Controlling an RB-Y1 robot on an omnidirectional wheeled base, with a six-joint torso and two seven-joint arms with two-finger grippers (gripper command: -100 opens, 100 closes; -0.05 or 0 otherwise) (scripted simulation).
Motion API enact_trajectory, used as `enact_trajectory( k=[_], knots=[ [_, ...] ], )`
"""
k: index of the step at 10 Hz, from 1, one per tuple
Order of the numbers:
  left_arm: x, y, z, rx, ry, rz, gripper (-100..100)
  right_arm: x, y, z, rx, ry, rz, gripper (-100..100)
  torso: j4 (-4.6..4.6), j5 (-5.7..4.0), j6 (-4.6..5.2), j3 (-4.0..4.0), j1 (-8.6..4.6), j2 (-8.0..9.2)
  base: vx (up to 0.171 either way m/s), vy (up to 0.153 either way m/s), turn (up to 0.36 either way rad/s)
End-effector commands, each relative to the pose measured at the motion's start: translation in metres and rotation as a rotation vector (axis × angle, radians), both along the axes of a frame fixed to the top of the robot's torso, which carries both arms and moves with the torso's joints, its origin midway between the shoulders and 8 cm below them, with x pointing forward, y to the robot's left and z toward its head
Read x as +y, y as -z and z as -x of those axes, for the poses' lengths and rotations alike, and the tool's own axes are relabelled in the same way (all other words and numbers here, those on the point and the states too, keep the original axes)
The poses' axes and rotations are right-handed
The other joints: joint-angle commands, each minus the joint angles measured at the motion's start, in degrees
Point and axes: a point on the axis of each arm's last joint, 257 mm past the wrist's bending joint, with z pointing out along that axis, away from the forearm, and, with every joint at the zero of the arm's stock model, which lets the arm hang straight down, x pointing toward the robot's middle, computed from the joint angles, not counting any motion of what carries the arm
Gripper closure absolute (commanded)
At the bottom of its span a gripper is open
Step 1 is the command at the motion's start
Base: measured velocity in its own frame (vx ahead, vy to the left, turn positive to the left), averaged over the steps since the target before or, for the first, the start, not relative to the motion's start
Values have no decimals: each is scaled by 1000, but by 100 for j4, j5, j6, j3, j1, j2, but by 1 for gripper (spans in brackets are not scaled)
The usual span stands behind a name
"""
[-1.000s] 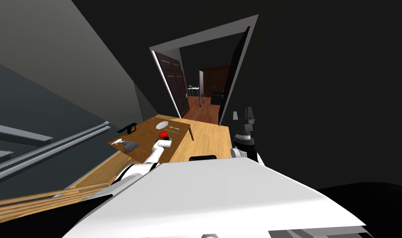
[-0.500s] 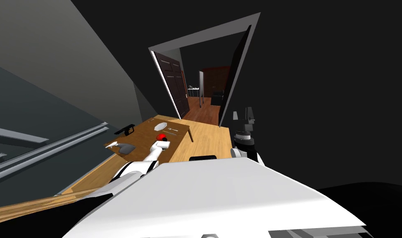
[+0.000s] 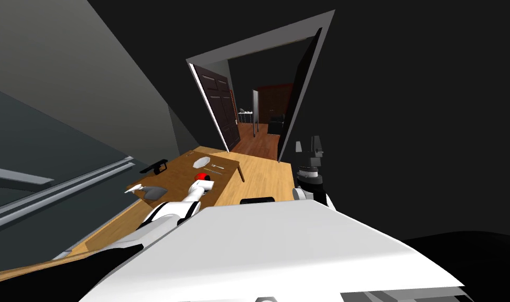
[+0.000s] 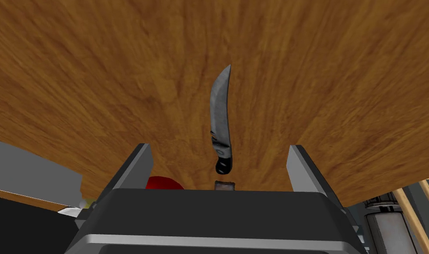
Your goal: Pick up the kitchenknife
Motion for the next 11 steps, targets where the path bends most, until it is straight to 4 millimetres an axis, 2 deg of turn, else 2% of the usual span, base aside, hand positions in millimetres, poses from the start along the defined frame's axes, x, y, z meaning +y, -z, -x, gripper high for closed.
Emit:
enact_trajectory(
  k=[1,2,3,4,8,9,10,11],
  knots=[
    [14,1,22,62,-26,-19,-100,0,0,0,0,0,0,0,0,0,0,0,0,0,134,-40,17],
    [11,0,14,36,-16,-11,-100,0,0,0,0,0,0,0,-2,0,0,-5,3,-9,60,-14,8],
    [13,0,16,42,-18,-13,0,0,0,0,0,0,0,0,1,2,1,4,10,9,10,-3,-1],
    [13,7,24,39,-18,-14,-100,0,0,0,0,0,0,0,5,3,0,14,14,26,40,21,-4],
    [12,19,39,37,-18,-14,-100,0,0,0,0,0,0,0,4,6,1,13,25,24,43,26,-2],
    [12,16,36,39,-18,-14,-100,0,0,0,0,0,0,0,5,6,0,15,26,27,15,11,0],
    [12,16,36,37,-18,-14,100,0,0,0,0,0,0,0,6,5,1,17,22,32,0,0,0],
    [12,16,36,37,-18,-14,100,0,0,0,0,0,0,0,7,4,0,20,19,36,0,2,11]
  ],
)
